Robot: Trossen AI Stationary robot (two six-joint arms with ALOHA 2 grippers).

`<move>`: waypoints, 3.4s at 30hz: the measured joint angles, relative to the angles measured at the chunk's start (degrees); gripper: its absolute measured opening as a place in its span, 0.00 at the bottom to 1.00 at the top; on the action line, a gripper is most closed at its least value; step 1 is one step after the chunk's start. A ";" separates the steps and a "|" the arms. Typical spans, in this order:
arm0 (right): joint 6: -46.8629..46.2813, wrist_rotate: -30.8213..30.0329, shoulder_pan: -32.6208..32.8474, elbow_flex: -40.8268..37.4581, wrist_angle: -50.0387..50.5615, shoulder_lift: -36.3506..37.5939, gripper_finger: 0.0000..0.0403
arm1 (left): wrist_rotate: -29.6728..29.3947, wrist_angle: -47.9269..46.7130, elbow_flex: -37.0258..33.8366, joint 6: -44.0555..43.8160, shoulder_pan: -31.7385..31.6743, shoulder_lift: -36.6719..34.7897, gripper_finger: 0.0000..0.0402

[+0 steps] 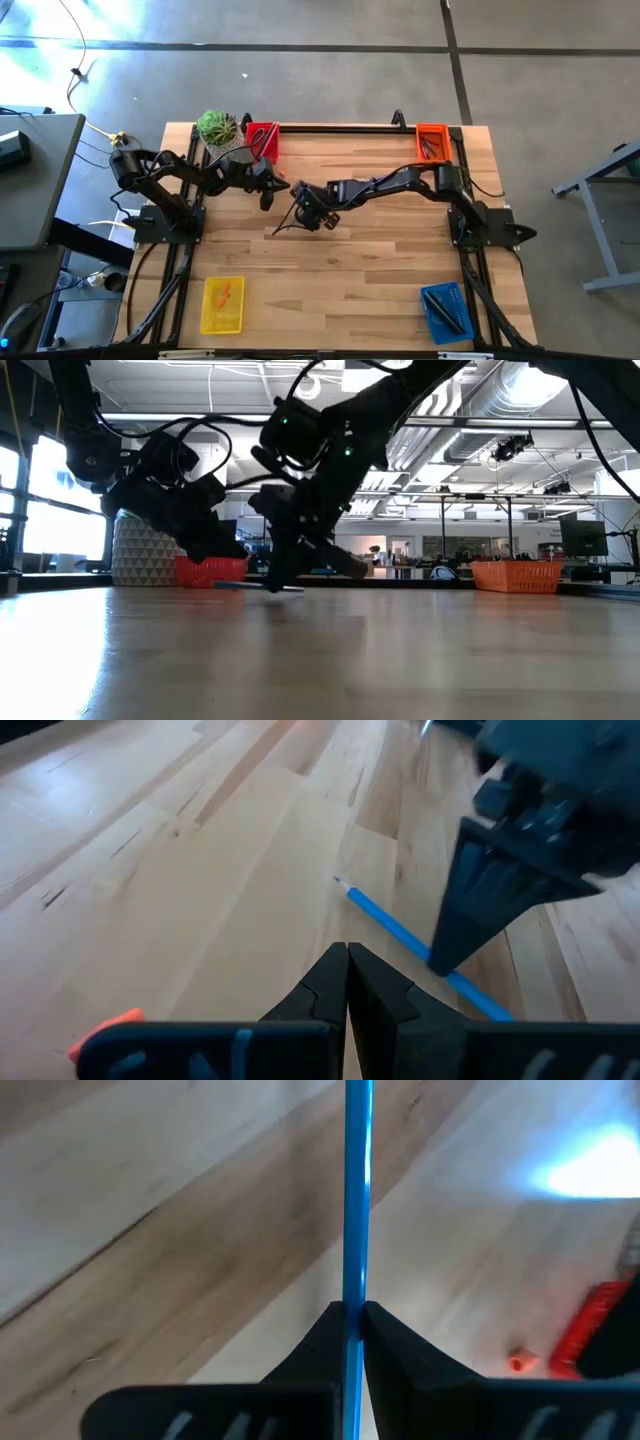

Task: Sort crayons/erasers/pens/pencils in bins
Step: Put the blue pencil into the red bin

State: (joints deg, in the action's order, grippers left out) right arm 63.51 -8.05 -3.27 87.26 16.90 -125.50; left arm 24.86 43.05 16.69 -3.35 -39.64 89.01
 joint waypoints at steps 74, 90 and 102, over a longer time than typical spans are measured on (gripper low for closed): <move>-49.36 -1.25 -15.69 -64.98 -47.55 53.91 0.00 | -30.90 -59.67 34.64 -19.79 25.79 12.64 0.22; -49.99 -0.37 -15.64 -64.98 -47.58 53.89 0.00 | -29.58 -61.16 34.43 -12.93 25.14 11.44 0.01; -50.00 -0.28 -15.62 -64.94 -47.12 53.89 0.00 | -37.48 -62.27 34.31 -14.60 20.42 -1.15 0.00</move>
State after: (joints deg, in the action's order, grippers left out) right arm 13.51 -8.34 -18.90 22.33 -30.22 -71.61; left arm -12.62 -19.22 51.00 -17.95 -19.21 87.87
